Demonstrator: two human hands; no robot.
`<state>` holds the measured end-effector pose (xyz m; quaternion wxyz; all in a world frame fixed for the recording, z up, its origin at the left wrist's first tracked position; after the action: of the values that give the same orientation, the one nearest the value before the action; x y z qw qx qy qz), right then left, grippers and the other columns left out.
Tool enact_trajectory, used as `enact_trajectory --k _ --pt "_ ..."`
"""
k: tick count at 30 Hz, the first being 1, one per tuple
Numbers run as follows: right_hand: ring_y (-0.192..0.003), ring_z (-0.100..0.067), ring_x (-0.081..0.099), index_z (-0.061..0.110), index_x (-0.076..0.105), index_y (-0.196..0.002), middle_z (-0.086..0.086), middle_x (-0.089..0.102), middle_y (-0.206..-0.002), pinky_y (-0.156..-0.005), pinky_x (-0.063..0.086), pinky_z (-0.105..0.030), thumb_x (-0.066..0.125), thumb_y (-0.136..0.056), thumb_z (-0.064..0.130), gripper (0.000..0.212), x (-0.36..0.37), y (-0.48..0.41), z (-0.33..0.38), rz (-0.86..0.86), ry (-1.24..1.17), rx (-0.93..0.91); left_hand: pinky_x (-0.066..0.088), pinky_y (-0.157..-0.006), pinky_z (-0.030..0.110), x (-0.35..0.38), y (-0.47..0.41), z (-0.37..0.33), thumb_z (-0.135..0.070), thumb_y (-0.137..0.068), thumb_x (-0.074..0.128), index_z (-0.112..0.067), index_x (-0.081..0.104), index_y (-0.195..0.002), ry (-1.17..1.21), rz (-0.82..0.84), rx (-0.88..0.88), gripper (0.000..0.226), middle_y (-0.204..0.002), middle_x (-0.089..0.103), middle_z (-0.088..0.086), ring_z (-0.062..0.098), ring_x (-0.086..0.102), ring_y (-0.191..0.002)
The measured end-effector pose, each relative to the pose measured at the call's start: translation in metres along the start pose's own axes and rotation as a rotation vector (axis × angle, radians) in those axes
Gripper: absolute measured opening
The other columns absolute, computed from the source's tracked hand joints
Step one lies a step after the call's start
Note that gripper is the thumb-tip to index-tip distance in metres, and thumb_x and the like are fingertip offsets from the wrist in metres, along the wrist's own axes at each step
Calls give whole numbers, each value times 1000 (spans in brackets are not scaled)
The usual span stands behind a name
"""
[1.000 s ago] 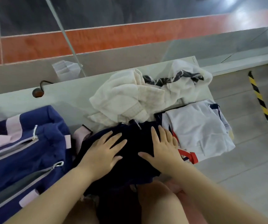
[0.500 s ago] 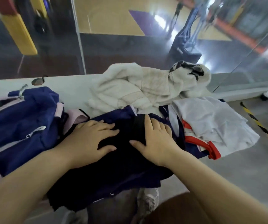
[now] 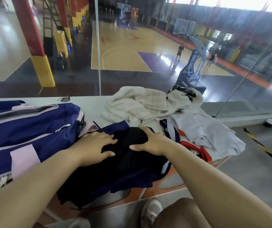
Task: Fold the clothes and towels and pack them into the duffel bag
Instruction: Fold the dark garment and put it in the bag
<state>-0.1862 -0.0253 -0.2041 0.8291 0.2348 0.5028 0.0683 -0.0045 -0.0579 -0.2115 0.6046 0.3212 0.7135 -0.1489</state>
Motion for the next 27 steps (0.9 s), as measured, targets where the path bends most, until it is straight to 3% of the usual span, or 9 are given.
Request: enact_trajectory --k 3,6,8,10,13,16,18,23,27 --pt "-120 -31 49 43 9 -145 -11 42 -142 -96 46 -41 71 -54 73 114 0 -2 1 -39 -58 8 18 -114 36 4 -2 2 -69 -76 30 -43 29 -141 11 28 -11 70 -153 24 -18 13 20 -141" --pt "-123 -31 47 12 4 -148 -15 40 -142 -100 44 -38 84 -55 55 130 -5 -6 -4 -78 -181 106 17 -114 35 4 -3 3 -74 -74 27 -45 29 -141 23 19 -13 73 -153 24 -18 12 19 -141" --pt "-112 -28 55 -3 28 -139 -14 53 -129 -96 47 -36 86 -55 50 115 -5 -6 -4 -66 -162 153 16 -114 34 3 -4 1 -66 -83 39 -44 30 -140 25 8 -19 62 -153 24 -18 12 19 -141" --pt "-96 -24 59 1 52 -118 -8 62 -108 -88 51 -35 86 -57 47 84 -7 -5 0 -51 -146 128 16 -114 35 1 -5 0 -60 -86 44 -44 31 -140 32 -10 -24 58 -152 25 -17 13 19 -141" --pt "-92 -25 60 5 55 -111 -7 62 -101 -81 51 -34 84 -61 47 71 -10 -6 5 -44 -77 103 17 -115 36 1 -5 1 -64 -84 43 -43 32 -140 61 -12 -28 60 -152 26 -16 13 19 -141" --pt "-93 -27 61 7 55 -114 -9 64 -105 -80 51 -35 81 -65 45 67 -20 -10 12 -94 54 56 18 -115 37 2 -7 -3 -96 -50 5 -44 30 -140 43 0 -31 107 -153 25 -16 13 19 -141" --pt "-95 -27 61 10 55 -115 -8 65 -106 -81 51 -37 81 -67 41 63 -27 -14 16 -124 101 15 17 -115 37 3 -9 -5 -96 -36 -11 -44 30 -141 73 3 -31 123 -153 24 -16 14 17 -141" --pt "-96 -29 60 18 51 -114 -4 61 -107 -67 43 -34 79 -68 30 56 -58 -9 32 -307 315 -121 14 -115 24 -6 -11 -23 -90 -56 14 -37 32 -142 191 27 54 103 -153 25 -12 9 22 -141" --pt "-84 -30 59 17 53 -108 -6 58 -97 -69 37 -35 67 -77 14 34 -75 11 67 -593 598 -370 32 -108 25 -32 -9 -22 -46 -86 58 -27 45 -132 257 -175 82 52 -132 44 -13 7 43 -122"
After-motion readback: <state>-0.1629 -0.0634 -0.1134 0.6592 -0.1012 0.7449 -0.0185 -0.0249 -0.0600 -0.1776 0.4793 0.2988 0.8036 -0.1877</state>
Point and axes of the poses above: each hand's wrist, its own y-axis away from the middle knuckle, its own x-axis out of the palm, z = x × y, the point moved 9 cm from there along -y, towards the middle knuckle
